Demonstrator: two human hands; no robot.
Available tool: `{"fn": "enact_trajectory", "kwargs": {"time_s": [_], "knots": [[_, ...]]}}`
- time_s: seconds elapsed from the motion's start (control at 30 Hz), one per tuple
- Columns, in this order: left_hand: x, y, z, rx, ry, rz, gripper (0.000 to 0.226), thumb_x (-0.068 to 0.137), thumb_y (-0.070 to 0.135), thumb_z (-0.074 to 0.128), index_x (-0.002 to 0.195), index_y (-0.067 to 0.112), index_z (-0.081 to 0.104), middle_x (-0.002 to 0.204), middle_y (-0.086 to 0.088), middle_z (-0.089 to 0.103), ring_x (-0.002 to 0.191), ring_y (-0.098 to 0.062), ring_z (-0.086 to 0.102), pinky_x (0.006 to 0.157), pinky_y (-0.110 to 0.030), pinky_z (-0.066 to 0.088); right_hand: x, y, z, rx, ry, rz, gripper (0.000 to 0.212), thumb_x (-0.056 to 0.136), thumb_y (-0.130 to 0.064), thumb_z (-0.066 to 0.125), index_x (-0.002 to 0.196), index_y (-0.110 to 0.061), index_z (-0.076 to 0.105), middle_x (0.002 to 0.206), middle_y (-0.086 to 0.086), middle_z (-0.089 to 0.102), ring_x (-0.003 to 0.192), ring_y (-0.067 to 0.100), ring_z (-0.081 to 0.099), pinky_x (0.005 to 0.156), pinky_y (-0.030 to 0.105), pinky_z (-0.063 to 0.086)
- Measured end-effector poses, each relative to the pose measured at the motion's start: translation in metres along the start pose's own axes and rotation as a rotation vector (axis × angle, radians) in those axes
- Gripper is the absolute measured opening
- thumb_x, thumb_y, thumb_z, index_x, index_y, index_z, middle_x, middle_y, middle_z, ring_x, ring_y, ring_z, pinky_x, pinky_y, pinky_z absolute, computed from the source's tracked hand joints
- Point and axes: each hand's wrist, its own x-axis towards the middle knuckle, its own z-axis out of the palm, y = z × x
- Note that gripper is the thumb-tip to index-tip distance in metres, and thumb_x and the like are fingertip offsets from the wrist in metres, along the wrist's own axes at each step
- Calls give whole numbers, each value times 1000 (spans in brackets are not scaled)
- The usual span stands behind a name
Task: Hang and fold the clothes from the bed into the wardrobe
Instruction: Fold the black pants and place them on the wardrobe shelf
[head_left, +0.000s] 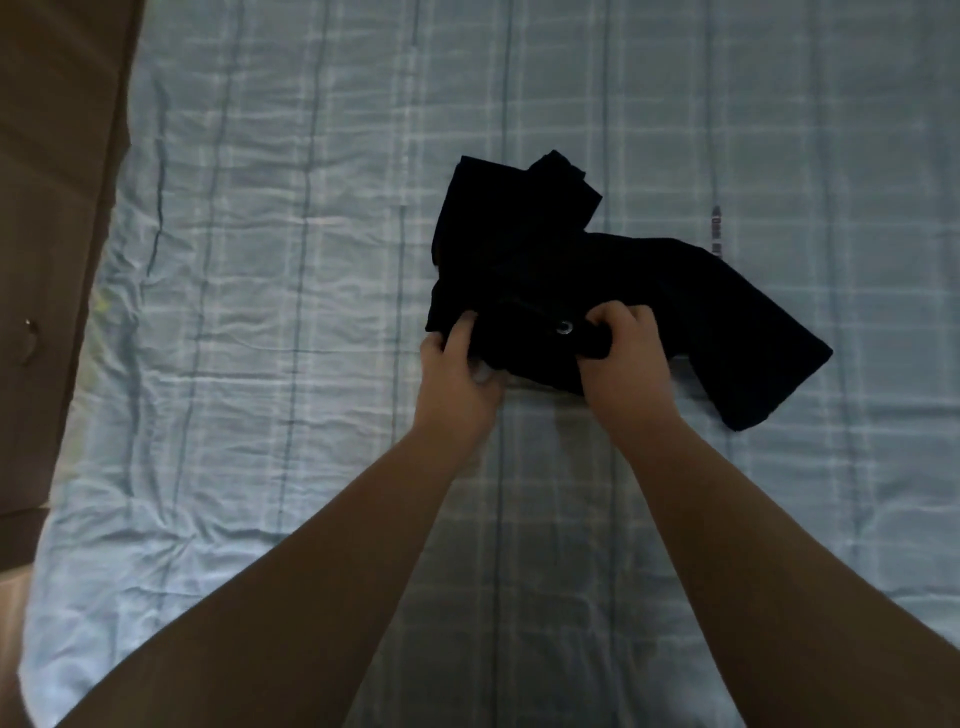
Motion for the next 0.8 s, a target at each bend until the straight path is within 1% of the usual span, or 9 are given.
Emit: {"fn": "enact_trajectory", "kwargs": {"time_s": [0.07, 0.13, 0.3, 0.37, 0.47, 0.57, 0.67, 0.73, 0.8], "knots": [[6, 7, 4, 52, 49, 76, 69, 81, 15, 71, 144, 21, 42, 139, -15, 37, 124, -29, 48, 102, -31, 43, -13, -6, -17, 106, 13, 8, 13, 89, -11, 61, 94, -22, 56, 106, -4, 45, 81, 4, 50, 65, 3, 36], [6, 14, 1, 105, 118, 108, 60, 80, 10, 65, 136, 23, 47, 132, -12, 46, 117, -29, 52, 99, -44, 48, -29, -10, -36, 214, 0, 30, 16, 89, -10, 59, 93, -25, 57, 104, -4, 51, 83, 1, 52, 66, 6, 37], [-17, 39, -28, 231, 267, 136, 44, 82, 8, 56, 117, 32, 43, 79, 7, 58, 68, -17, 59, 65, -38, 50, -76, -20, -94, 538, 154, 133, 39, 81, 2, 53, 91, -34, 61, 95, -3, 67, 87, 18, 66, 73, 38, 58], [-26, 40, -48, 251, 349, 133, 29, 87, 12, 53, 110, 27, 46, 79, 2, 58, 71, -21, 58, 63, -38, 47, -96, -31, -119, 647, 238, 133, 40, 78, 6, 50, 93, -29, 63, 84, -10, 67, 80, 12, 64, 68, 32, 57], [-35, 32, -83, 192, 391, 60, 15, 88, 11, 51, 101, 17, 54, 93, -5, 53, 83, -23, 53, 67, -41, 46, -129, -56, -156, 775, 362, 118, 37, 74, 3, 49, 96, -22, 66, 86, -1, 68, 77, 14, 63, 61, 27, 53], [-55, 47, -92, -25, 50, 98, 39, 86, 2, 57, 121, 18, 54, 111, -7, 50, 80, -14, 54, 77, -35, 53, -158, -83, -162, 762, 330, 113, 43, 77, 9, 44, 94, -23, 67, 82, -1, 68, 70, 13, 62, 55, 25, 50], [-89, 78, -80, -223, -478, 196, 59, 81, -11, 64, 134, 8, 47, 111, -4, 56, 82, 0, 56, 72, -9, 48, -184, -107, -146, 749, 272, 132, 39, 78, 9, 42, 88, -22, 65, 72, -2, 64, 59, 13, 56, 46, 26, 43], [-112, 90, -75, -203, -729, 184, 77, 79, -9, 68, 145, 11, 33, 110, 1, 54, 95, -7, 58, 73, -7, 48, -202, -117, -139, 780, 267, 183, 35, 79, 7, 41, 91, -19, 62, 74, 1, 61, 61, 14, 53, 49, 27, 42], [-134, 83, -70, -231, -828, 186, 101, 75, 2, 77, 151, 19, 12, 131, 1, 44, 121, -16, 50, 91, -11, 45, -222, -128, -141, 840, 280, 224, 34, 80, 5, 40, 94, -18, 60, 80, 3, 61, 68, 17, 53, 54, 29, 43]]}}
